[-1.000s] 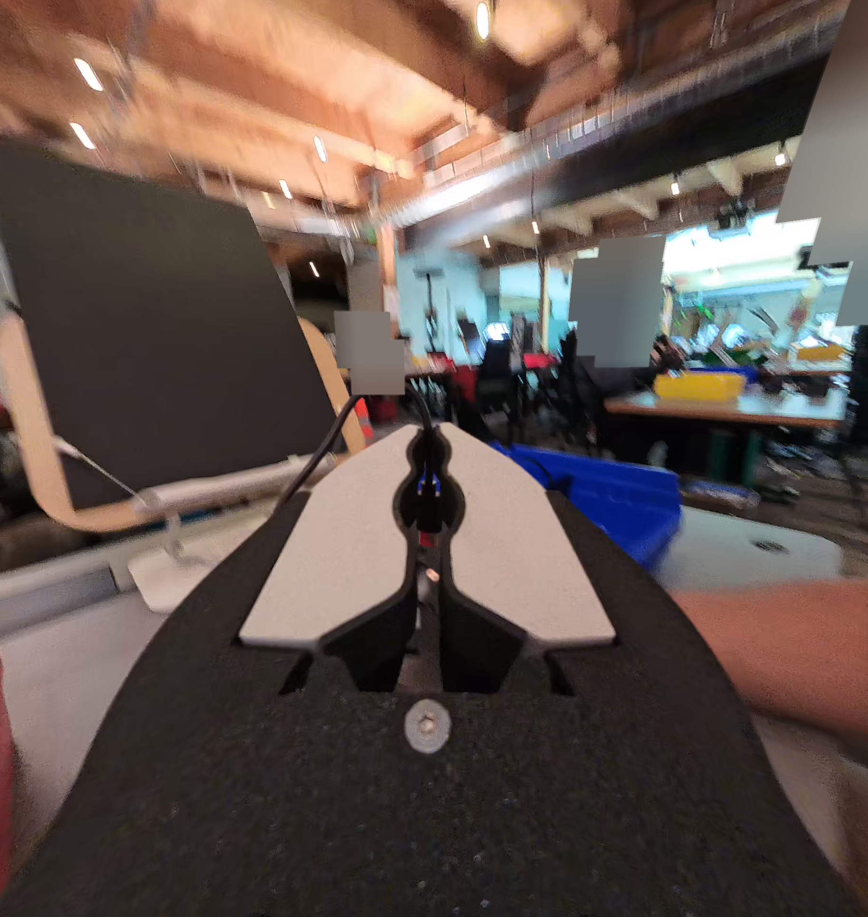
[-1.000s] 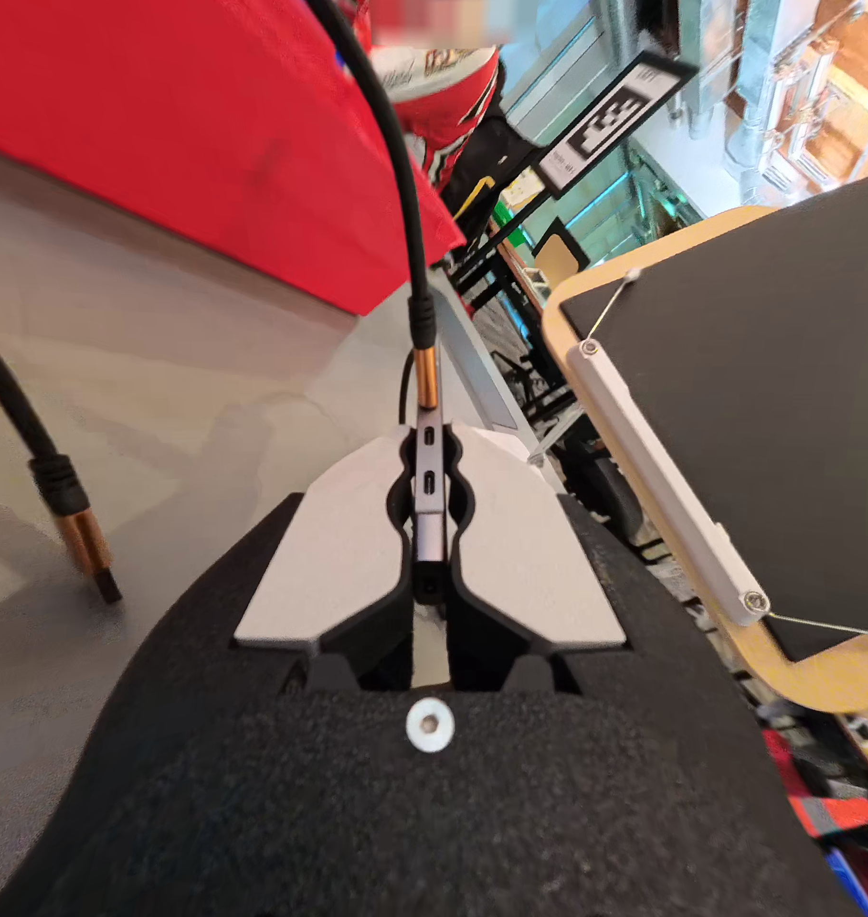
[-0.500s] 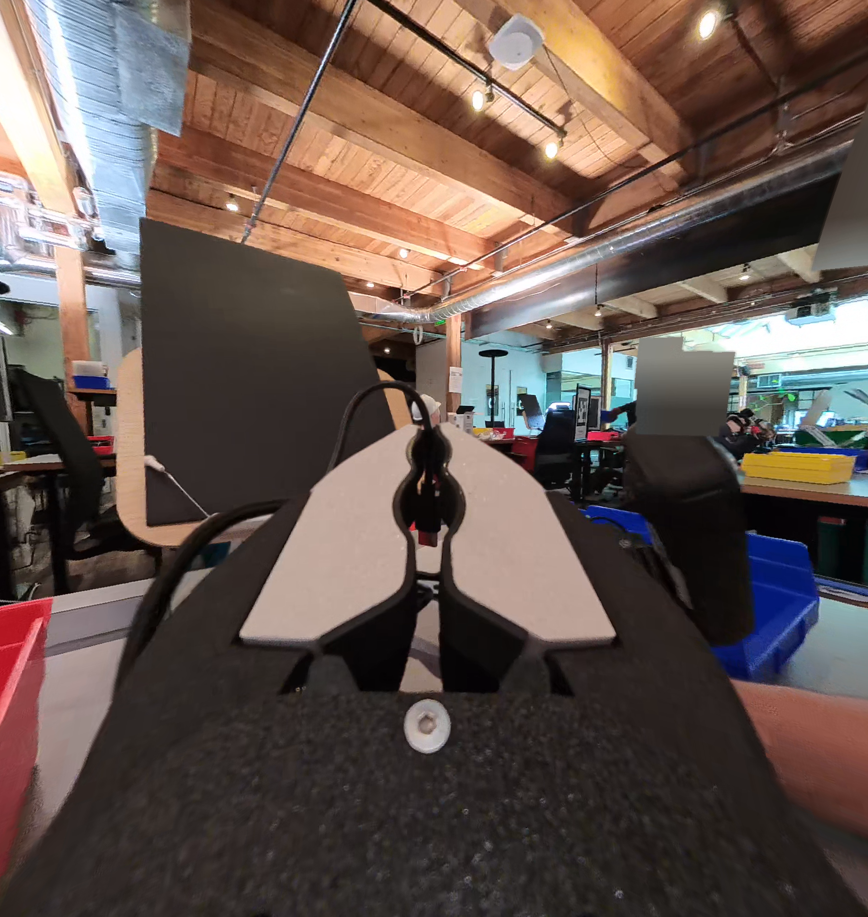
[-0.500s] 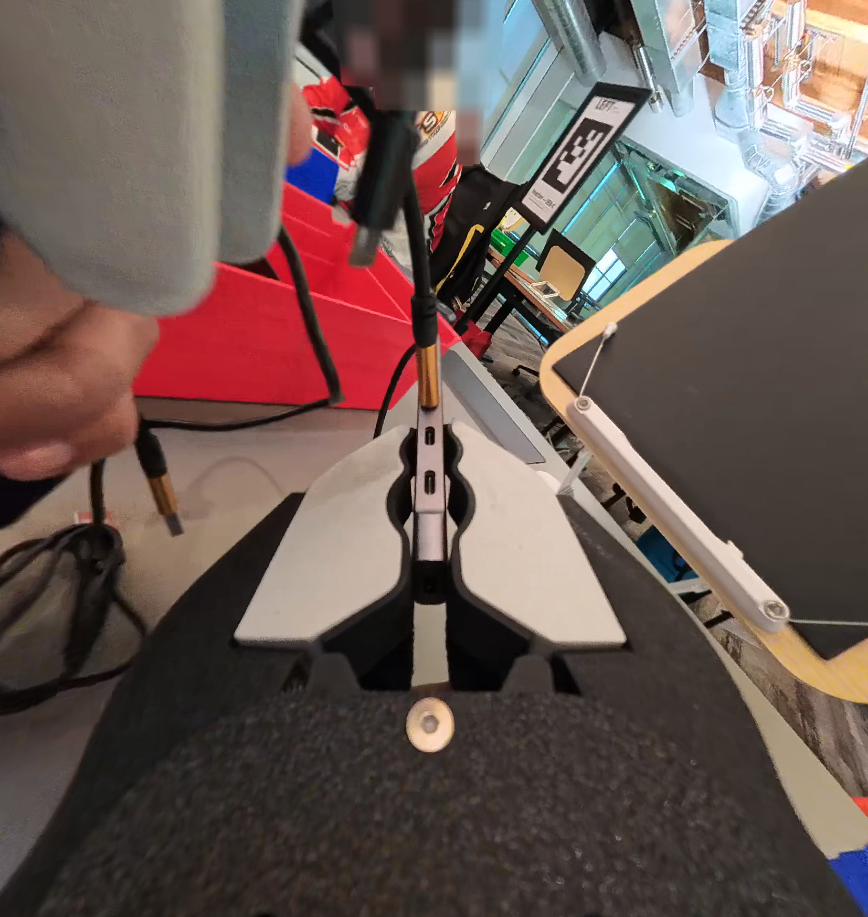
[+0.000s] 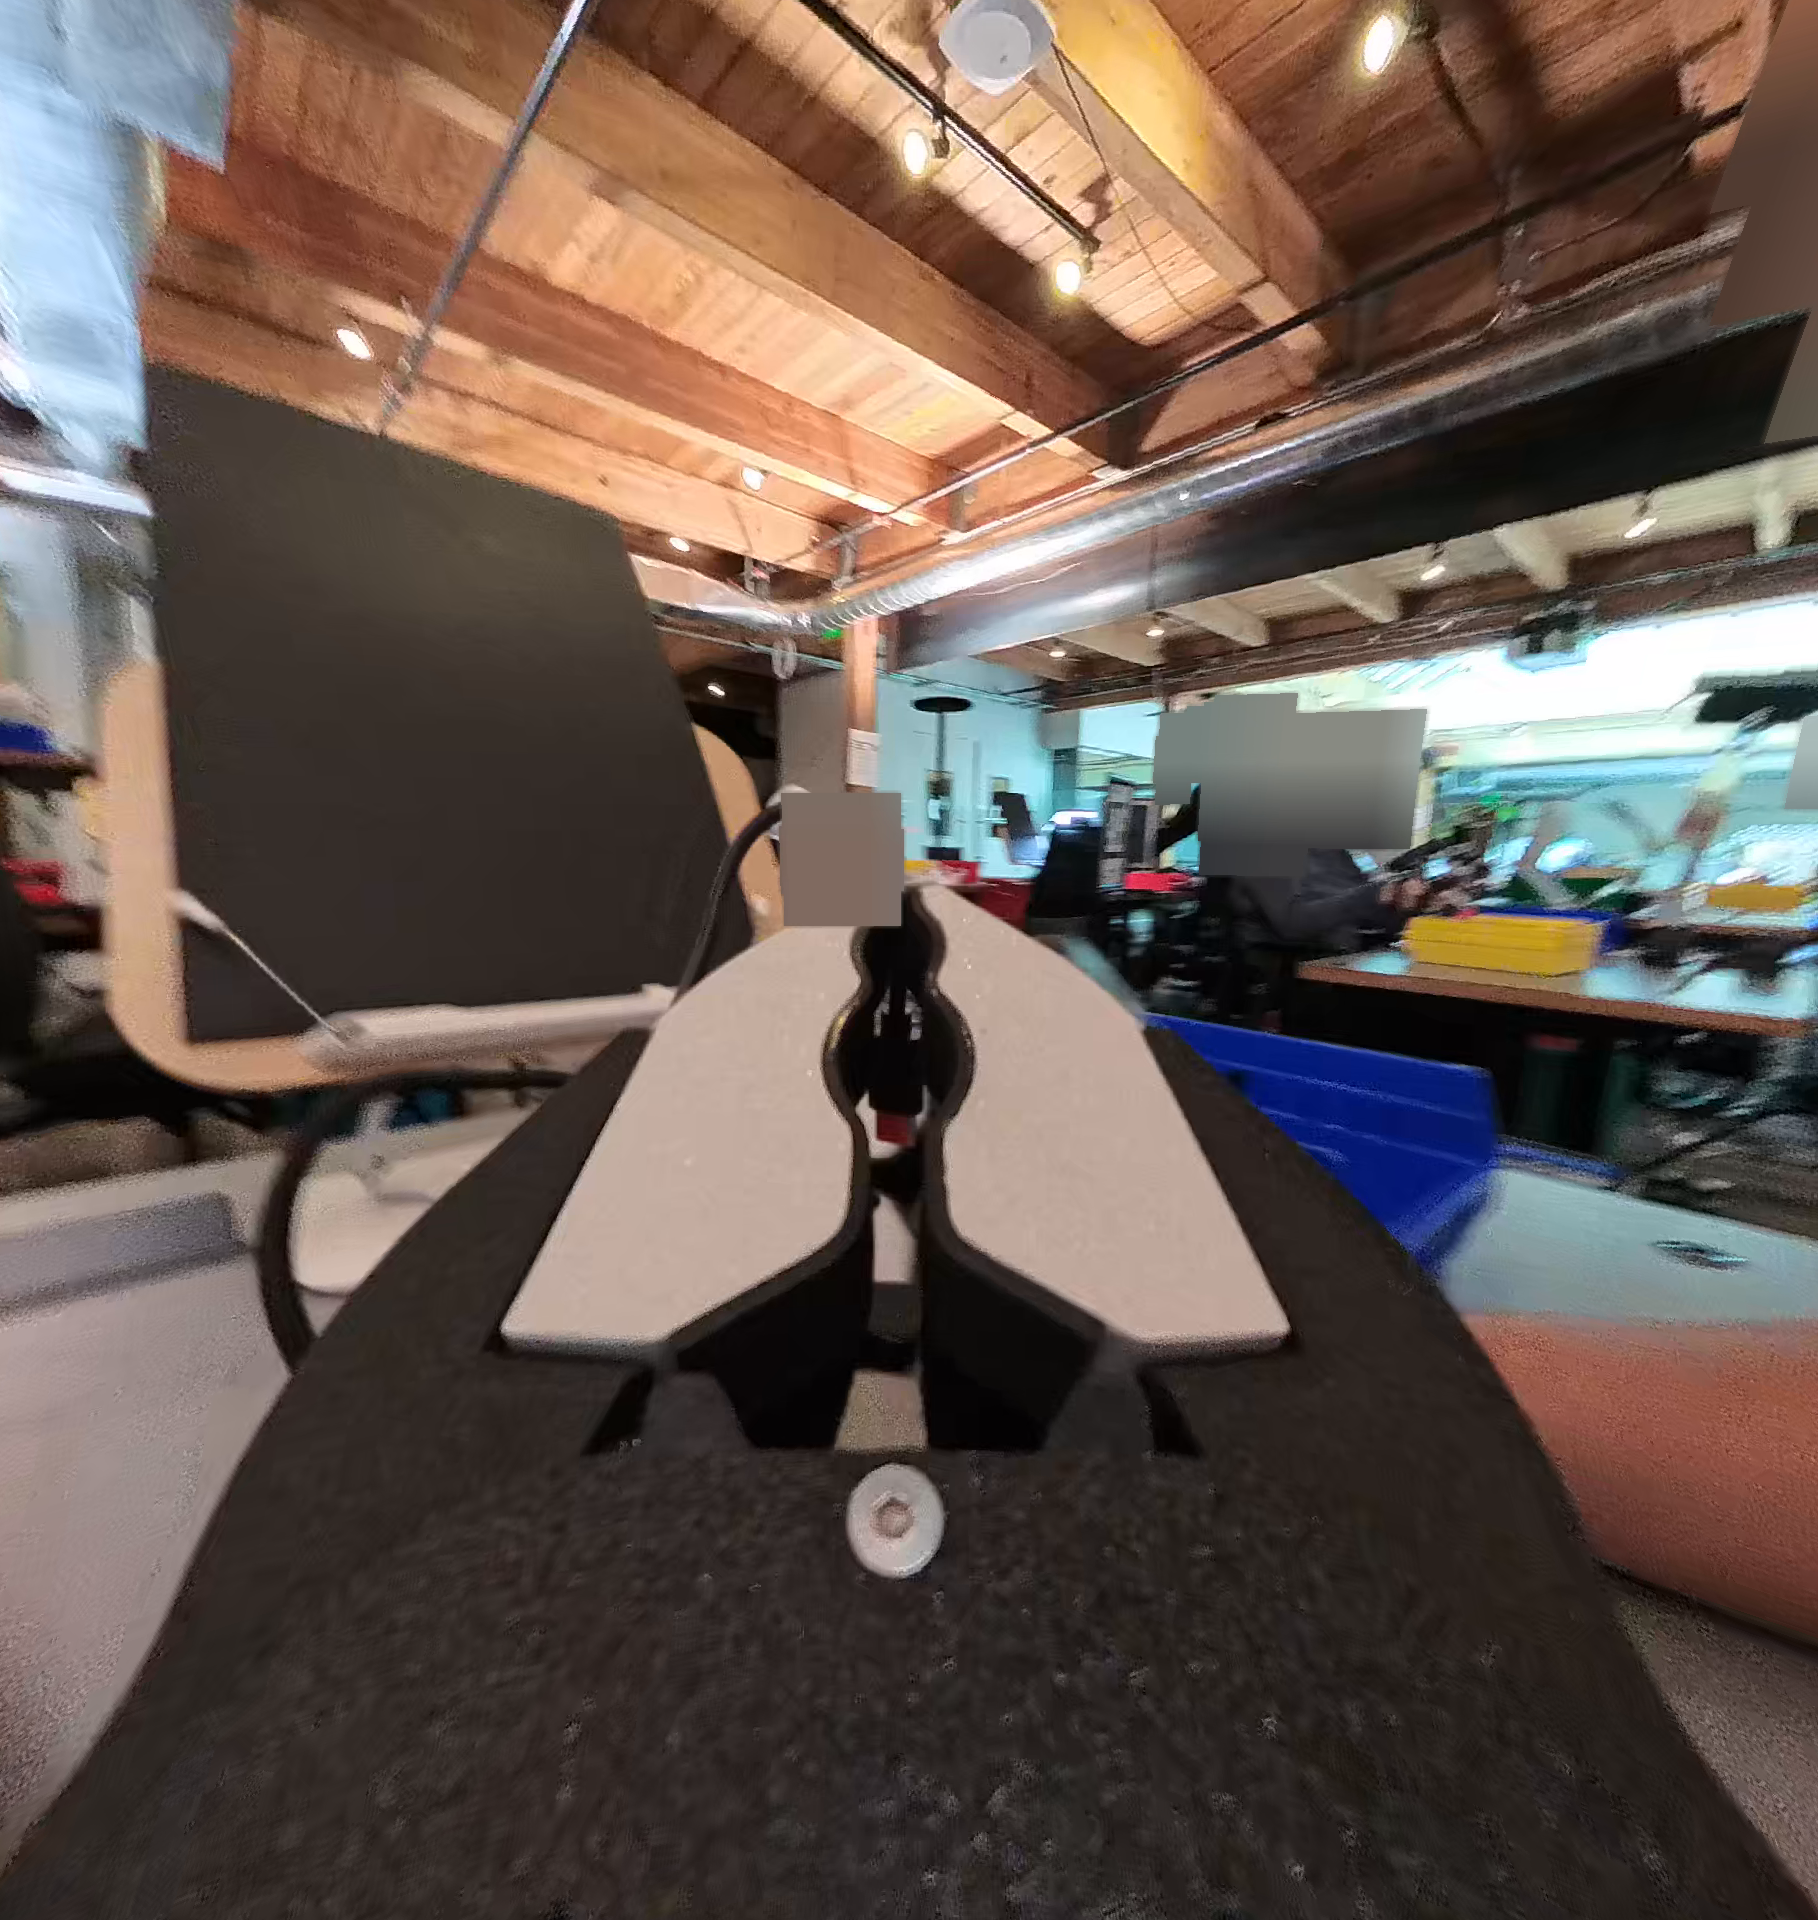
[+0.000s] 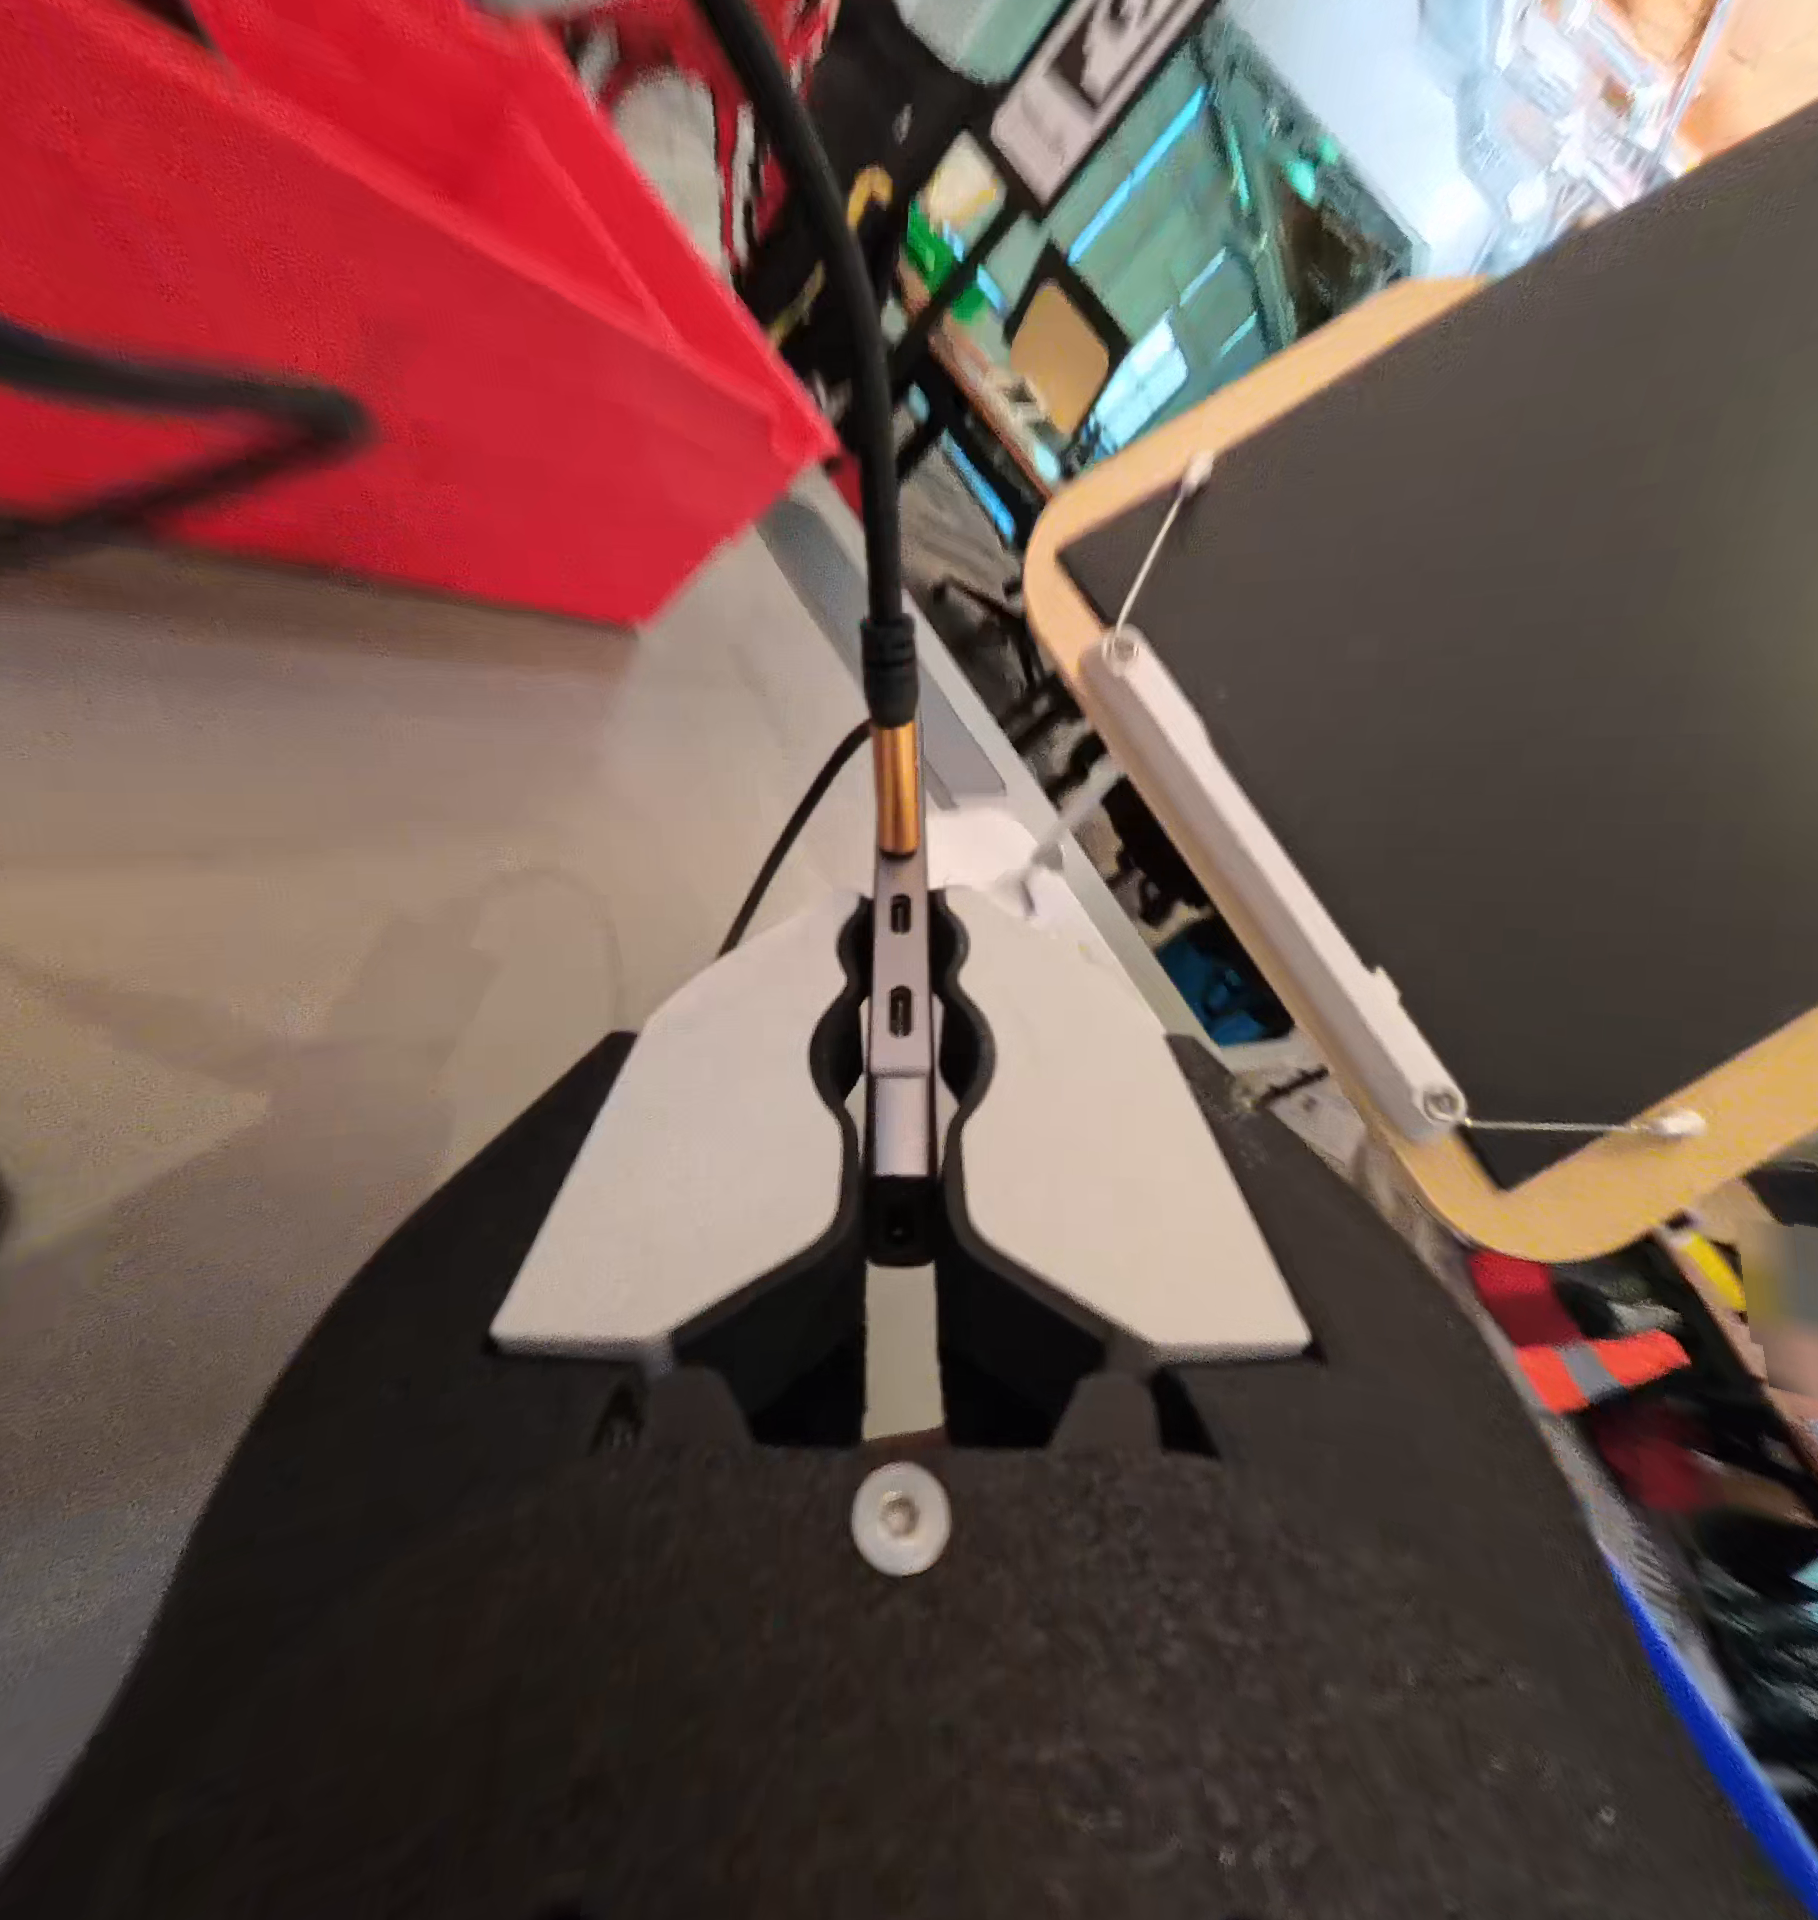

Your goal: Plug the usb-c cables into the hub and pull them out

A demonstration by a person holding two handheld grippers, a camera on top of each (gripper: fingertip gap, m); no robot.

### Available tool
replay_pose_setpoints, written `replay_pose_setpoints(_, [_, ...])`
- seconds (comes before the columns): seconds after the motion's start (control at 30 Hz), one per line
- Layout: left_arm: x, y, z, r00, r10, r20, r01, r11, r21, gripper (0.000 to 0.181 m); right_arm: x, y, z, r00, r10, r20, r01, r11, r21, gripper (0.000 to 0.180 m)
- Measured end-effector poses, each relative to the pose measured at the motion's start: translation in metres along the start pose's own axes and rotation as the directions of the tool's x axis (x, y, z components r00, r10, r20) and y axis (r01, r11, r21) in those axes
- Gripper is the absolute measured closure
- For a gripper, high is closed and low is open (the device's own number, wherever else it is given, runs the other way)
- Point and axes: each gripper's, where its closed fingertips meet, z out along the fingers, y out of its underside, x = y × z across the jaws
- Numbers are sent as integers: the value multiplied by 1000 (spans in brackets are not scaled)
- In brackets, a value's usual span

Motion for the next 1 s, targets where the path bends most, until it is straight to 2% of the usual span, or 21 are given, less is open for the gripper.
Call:
replay_pose_setpoints(0.07, [11,4,-19,985,-169,-14,169,985,-21,179,2,25,9,999,-51,-1,50,993,-109,171])
replay_pose_setpoints(0.17, [28,11,-46,929,-368,-31,366,929,-57,179,-4,43,16,993,-110,47,116,981,-157,171])
replay_pose_setpoints(0.3, [27,5,-65,919,-392,-29,387,915,-117,179,-11,44,14,966,-240,99,253,953,-165,171])
replay_pose_setpoints(0.43, [7,-13,-77,865,-501,-11,499,864,-69,180,-32,46,11,914,-359,189,392,902,-180,170])
replay_pose_setpoints(0.6, [-7,-17,-82,828,-560,-37,559,829,-33,180,-52,48,8,879,-374,297,430,889,-154,161])
replay_pose_setpoints(0.67, [-10,-15,-82,817,-575,-42,574,818,-37,180,-59,50,3,878,-280,387,370,912,-179,152])
replay_pose_setpoints(0.77, [-15,-17,-85,813,-581,-39,581,814,-22,179,-66,35,-15,870,-37,491,169,959,-228,135])
replay_pose_setpoints(0.87, [-17,-15,-85,817,-575,-39,574,818,-27,180,-66,10,-43,817,169,552,-24,965,-259,127])
replay_pose_setpoints(0.93, [-18,-14,-86,813,-582,-40,581,814,-23,180,-67,-13,-68,749,285,599,-162,954,-251,125])
replay_pose_setpoints(1.0, [-20,-14,-86,804,-594,-36,594,804,-11,180,-69,-51,-96,632,400,663,-370,908,-195,128])
